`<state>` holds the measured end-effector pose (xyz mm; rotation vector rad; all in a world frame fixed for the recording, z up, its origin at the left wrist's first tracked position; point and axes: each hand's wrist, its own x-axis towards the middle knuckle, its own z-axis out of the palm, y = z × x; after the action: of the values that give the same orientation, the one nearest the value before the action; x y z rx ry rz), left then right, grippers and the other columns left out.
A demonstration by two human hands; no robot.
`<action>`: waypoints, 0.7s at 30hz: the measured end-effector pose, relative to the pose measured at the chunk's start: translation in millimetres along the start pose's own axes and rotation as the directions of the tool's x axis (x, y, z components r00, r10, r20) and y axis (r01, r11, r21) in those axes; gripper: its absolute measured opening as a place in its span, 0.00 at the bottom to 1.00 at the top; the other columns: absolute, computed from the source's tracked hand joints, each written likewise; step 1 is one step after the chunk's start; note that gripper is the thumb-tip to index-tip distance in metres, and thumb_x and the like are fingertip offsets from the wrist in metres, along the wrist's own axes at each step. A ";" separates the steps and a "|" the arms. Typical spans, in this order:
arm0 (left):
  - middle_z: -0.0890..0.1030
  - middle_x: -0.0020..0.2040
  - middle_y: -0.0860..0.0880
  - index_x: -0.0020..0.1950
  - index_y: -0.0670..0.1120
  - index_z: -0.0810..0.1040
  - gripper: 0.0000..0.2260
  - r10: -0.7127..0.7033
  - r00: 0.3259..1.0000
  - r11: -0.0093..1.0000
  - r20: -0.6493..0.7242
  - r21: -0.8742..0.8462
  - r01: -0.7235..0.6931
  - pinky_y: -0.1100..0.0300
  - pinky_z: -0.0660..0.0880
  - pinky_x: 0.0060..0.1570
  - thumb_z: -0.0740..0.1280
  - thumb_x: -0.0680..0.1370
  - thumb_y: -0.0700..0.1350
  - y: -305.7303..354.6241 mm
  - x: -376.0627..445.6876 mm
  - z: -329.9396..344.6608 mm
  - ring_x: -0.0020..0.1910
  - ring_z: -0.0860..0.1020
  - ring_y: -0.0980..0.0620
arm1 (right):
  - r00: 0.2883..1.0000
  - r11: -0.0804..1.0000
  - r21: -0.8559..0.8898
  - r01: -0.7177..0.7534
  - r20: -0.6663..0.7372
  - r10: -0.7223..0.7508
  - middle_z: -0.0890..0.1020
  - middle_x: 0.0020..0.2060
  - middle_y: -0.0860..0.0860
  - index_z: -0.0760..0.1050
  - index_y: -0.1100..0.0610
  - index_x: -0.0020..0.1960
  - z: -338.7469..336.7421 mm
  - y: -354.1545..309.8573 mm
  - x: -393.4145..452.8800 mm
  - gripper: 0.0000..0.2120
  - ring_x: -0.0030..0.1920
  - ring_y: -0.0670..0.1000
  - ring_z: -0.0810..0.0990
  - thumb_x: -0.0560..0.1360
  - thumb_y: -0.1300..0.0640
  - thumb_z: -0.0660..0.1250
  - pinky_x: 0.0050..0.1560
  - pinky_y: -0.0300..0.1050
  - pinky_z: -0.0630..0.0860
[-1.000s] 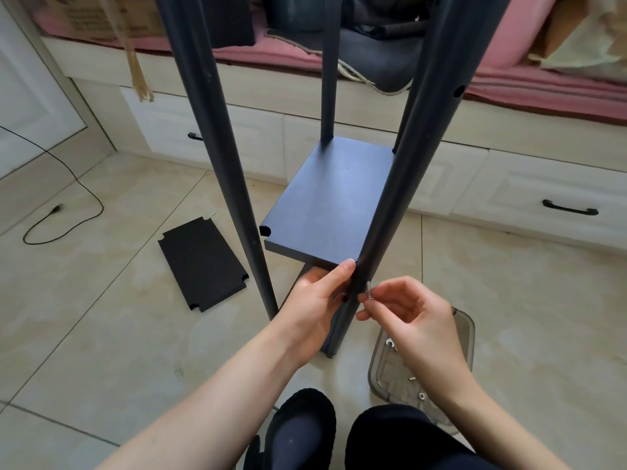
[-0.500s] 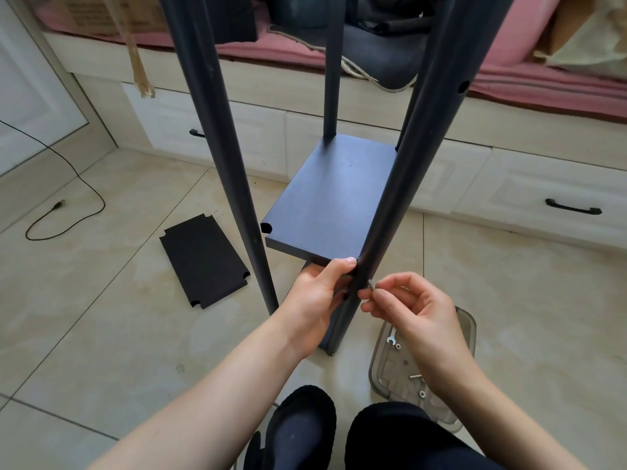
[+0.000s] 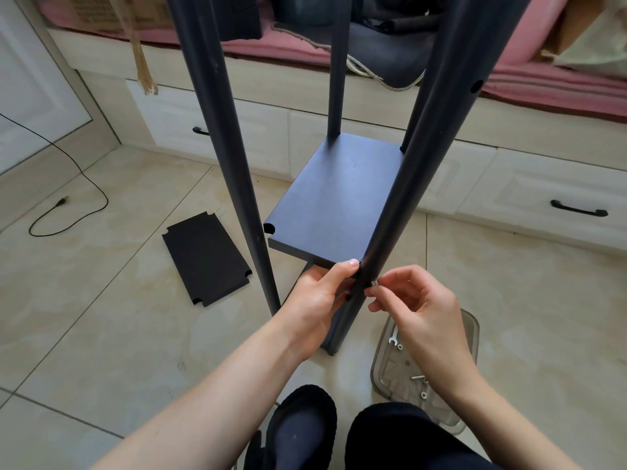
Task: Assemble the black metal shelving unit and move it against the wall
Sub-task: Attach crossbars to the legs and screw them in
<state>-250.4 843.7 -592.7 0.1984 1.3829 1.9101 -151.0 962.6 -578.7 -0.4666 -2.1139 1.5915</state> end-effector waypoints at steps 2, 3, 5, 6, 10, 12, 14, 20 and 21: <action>0.86 0.51 0.45 0.58 0.43 0.83 0.13 -0.003 1.000 1.000 -0.003 0.002 0.003 0.57 0.75 0.61 0.64 0.83 0.48 0.0 0.3 -0.6 0.54 0.83 0.49 | 0.999 0.998 -0.064 0.027 -0.014 -0.028 0.85 0.37 0.49 0.78 0.49 0.44 -1.9 1.0 0.0 0.08 0.38 0.52 0.85 0.73 0.60 0.75 0.44 0.49 0.81; 0.86 0.52 0.44 0.57 0.43 0.84 0.12 -0.005 1.000 1.000 -0.008 0.000 0.005 0.58 0.76 0.60 0.64 0.82 0.48 0.3 0.2 -0.5 0.54 0.83 0.49 | 0.999 0.996 -0.083 0.036 -0.024 -0.038 0.85 0.37 0.48 0.77 0.49 0.44 -2.7 1.2 0.4 0.09 0.38 0.51 0.85 0.72 0.59 0.75 0.44 0.49 0.81; 0.85 0.53 0.44 0.56 0.45 0.84 0.11 -0.010 1.000 1.000 -0.019 0.002 0.010 0.60 0.77 0.56 0.65 0.82 0.49 0.7 -0.3 0.2 0.55 0.83 0.49 | 0.997 0.987 -0.145 0.069 -0.028 -0.074 0.84 0.37 0.45 0.77 0.47 0.47 -3.7 1.3 2.5 0.11 0.38 0.49 0.84 0.72 0.58 0.76 0.43 0.44 0.80; 0.85 0.53 0.44 0.55 0.46 0.85 0.10 -0.014 1.000 1.000 -0.024 -0.002 0.014 0.61 0.77 0.54 0.65 0.82 0.49 0.7 -0.7 0.9 0.54 0.83 0.50 | 0.995 0.978 -0.187 0.093 -0.022 -0.099 0.83 0.38 0.44 0.76 0.46 0.49 -4.4 0.8 4.1 0.12 0.38 0.48 0.83 0.72 0.58 0.76 0.41 0.42 0.79; 0.86 0.52 0.45 0.48 0.50 0.87 0.09 -0.019 0.999 1.000 -0.050 -0.018 0.018 0.60 0.76 0.54 0.67 0.81 0.48 1.7 -1.6 2.2 0.53 0.84 0.51 | 0.984 0.950 -0.257 0.179 0.068 -0.167 0.79 0.42 0.42 0.74 0.42 0.55 -7.3 -4.5 17.4 0.21 0.40 0.47 0.80 0.71 0.62 0.76 0.38 0.33 0.74; 0.86 0.53 0.45 0.51 0.49 0.86 0.09 -0.021 0.998 1.000 -0.054 -0.018 0.020 0.61 0.76 0.54 0.67 0.81 0.49 2.8 -1.7 2.7 0.53 0.84 0.51 | 0.973 0.933 -0.284 0.220 0.130 -0.190 0.78 0.45 0.42 0.72 0.39 0.56 -8.4 -6.9 23.1 0.26 0.42 0.47 0.80 0.70 0.65 0.76 0.38 0.34 0.74; 0.86 0.53 0.45 0.53 0.46 0.85 0.09 -0.021 0.998 0.999 -0.058 -0.029 0.019 0.63 0.78 0.51 0.67 0.81 0.48 3.5 -1.8 3.2 0.53 0.84 0.51 | 0.964 0.920 -0.306 0.247 0.176 -0.200 0.76 0.48 0.43 0.72 0.39 0.56 -9.2 -8.1 26.6 0.27 0.44 0.47 0.80 0.71 0.66 0.76 0.39 0.38 0.77; 0.86 0.54 0.45 0.56 0.46 0.83 0.08 -0.003 0.997 0.999 -0.078 -0.039 0.000 0.61 0.79 0.53 0.67 0.81 0.47 4.9 -4.7 5.3 0.55 0.84 0.49 | 0.962 0.926 -0.299 0.231 0.214 -0.171 0.74 0.50 0.45 0.76 0.47 0.56 -10.9 -7.7 31.3 0.21 0.47 0.45 0.79 0.71 0.67 0.75 0.40 0.37 0.77; 0.86 0.55 0.45 0.56 0.46 0.82 0.08 0.008 0.997 0.999 -0.081 -0.043 -0.011 0.60 0.79 0.55 0.67 0.81 0.47 4.2 -4.9 5.3 0.55 0.84 0.49 | 0.963 0.927 -0.300 0.225 0.215 -0.164 0.74 0.50 0.45 0.76 0.49 0.57 -11.2 -7.4 31.8 0.20 0.47 0.45 0.79 0.71 0.66 0.75 0.40 0.37 0.77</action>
<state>-246.2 844.0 -585.5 0.1076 1.3941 1.9733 -171.6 986.1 -564.2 -0.2035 -2.4913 1.2223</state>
